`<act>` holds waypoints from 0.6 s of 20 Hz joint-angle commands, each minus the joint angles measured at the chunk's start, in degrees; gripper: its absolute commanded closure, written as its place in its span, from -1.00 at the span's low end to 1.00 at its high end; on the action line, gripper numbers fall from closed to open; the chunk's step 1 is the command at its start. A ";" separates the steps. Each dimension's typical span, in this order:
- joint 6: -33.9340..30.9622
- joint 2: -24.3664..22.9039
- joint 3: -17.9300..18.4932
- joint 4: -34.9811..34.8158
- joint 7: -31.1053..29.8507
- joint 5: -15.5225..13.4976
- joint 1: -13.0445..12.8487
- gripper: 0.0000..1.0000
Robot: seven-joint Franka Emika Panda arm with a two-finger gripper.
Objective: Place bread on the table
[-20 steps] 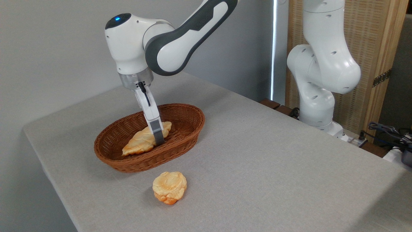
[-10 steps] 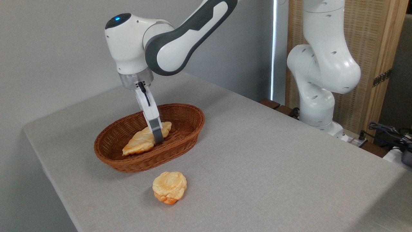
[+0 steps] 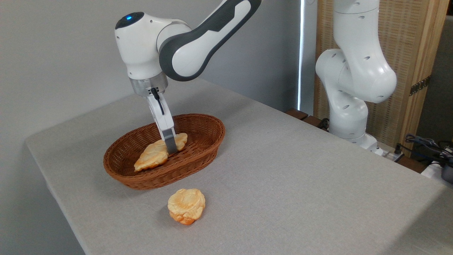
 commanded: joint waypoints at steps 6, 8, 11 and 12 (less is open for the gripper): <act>-7.12 -4.95 1.06 3.02 -1.01 -0.35 0.07 0.28; -9.07 -6.52 2.81 4.17 -1.01 -0.35 0.25 0.28; -10.21 -9.07 5.54 4.18 -0.39 0.00 0.34 0.28; -10.66 -9.95 7.37 4.09 -0.30 0.27 0.34 0.27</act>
